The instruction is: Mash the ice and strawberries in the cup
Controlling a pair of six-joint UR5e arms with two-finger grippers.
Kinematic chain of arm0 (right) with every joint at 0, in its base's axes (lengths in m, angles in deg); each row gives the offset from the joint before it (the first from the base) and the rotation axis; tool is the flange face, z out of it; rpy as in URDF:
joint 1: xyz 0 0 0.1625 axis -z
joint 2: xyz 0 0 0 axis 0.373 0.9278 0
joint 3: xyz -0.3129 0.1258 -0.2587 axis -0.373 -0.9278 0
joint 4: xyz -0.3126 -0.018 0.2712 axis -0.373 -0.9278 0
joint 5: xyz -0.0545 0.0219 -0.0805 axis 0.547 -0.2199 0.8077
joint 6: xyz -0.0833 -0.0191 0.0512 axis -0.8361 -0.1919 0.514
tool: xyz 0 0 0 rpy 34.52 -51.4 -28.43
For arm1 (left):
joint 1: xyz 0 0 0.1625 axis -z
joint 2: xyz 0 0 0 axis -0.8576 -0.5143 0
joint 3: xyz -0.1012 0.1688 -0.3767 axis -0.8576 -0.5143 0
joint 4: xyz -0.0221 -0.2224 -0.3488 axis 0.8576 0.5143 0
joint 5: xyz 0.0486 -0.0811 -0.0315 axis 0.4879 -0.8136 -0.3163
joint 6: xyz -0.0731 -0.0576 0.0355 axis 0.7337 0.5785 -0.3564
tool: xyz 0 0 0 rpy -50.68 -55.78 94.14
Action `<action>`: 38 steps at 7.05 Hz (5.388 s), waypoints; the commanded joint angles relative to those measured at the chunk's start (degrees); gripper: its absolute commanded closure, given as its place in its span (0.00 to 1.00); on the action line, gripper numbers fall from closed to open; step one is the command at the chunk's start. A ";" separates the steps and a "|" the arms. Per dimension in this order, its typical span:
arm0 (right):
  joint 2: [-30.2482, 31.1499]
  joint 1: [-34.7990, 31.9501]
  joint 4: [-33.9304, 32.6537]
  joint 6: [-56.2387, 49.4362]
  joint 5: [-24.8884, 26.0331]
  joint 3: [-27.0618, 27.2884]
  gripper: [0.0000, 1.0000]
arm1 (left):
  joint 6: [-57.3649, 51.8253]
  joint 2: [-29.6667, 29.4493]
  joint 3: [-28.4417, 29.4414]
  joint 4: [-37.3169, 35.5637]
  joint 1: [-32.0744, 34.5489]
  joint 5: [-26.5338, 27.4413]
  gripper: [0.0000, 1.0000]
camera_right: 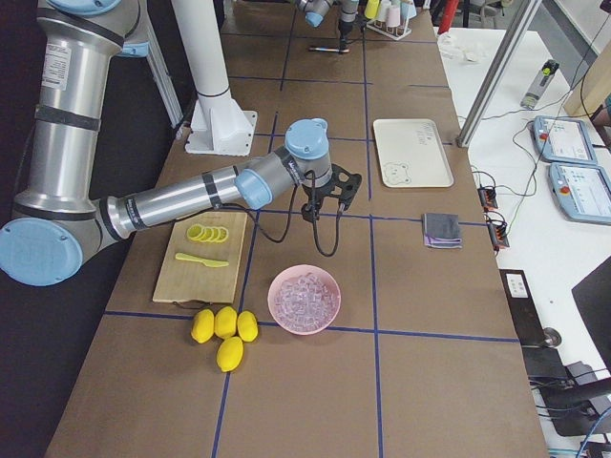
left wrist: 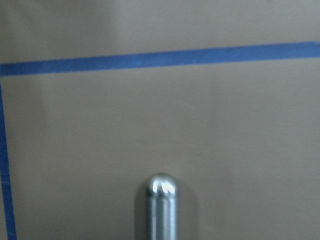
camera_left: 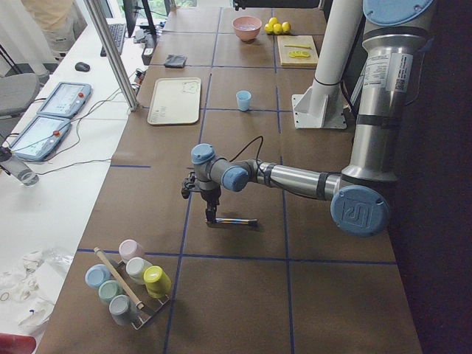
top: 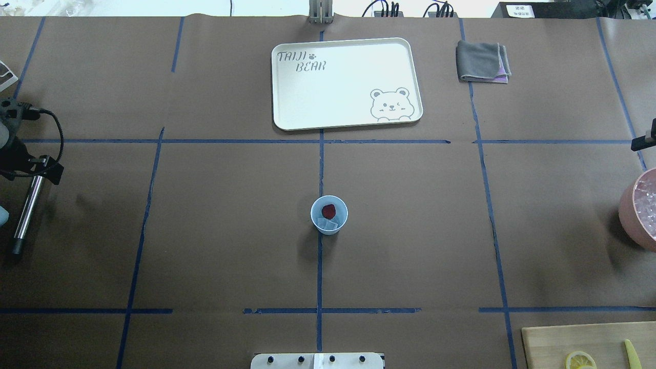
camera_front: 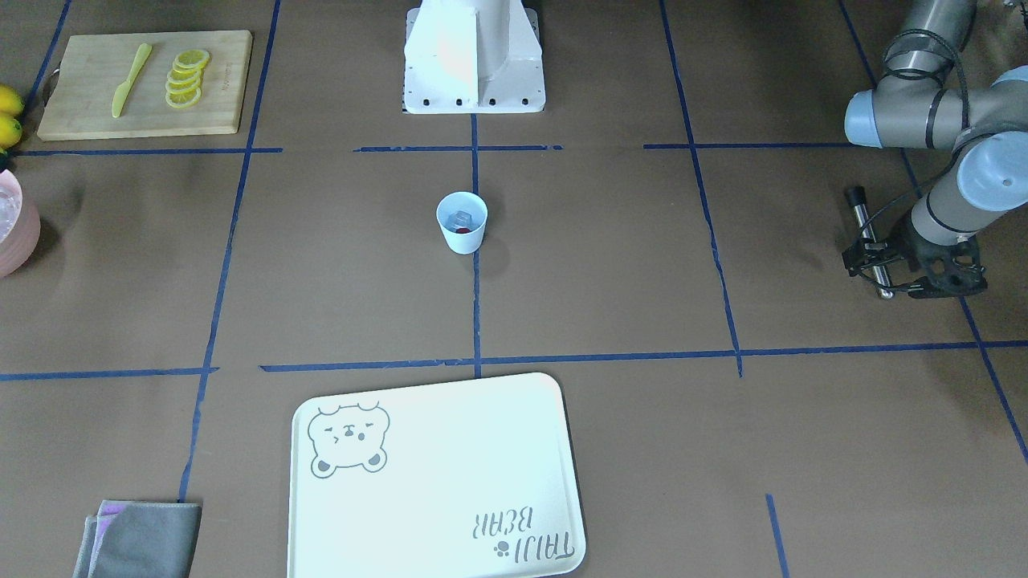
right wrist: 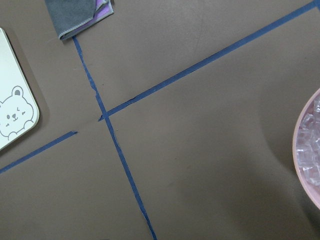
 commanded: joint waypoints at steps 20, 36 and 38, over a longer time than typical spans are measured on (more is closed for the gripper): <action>-4.52 -14.88 -21.67 -59.63 6.68 -18.66 0.00 | -41.90 7.11 -11.72 -35.14 35.74 -16.64 0.00; -7.87 -10.57 -20.88 -57.51 4.22 -19.64 0.00 | -42.68 13.80 -10.41 -24.07 35.30 -15.94 0.00; -6.28 -10.66 -21.06 -58.30 4.66 -18.48 0.00 | -42.77 13.89 -10.50 -23.89 35.30 -16.03 0.00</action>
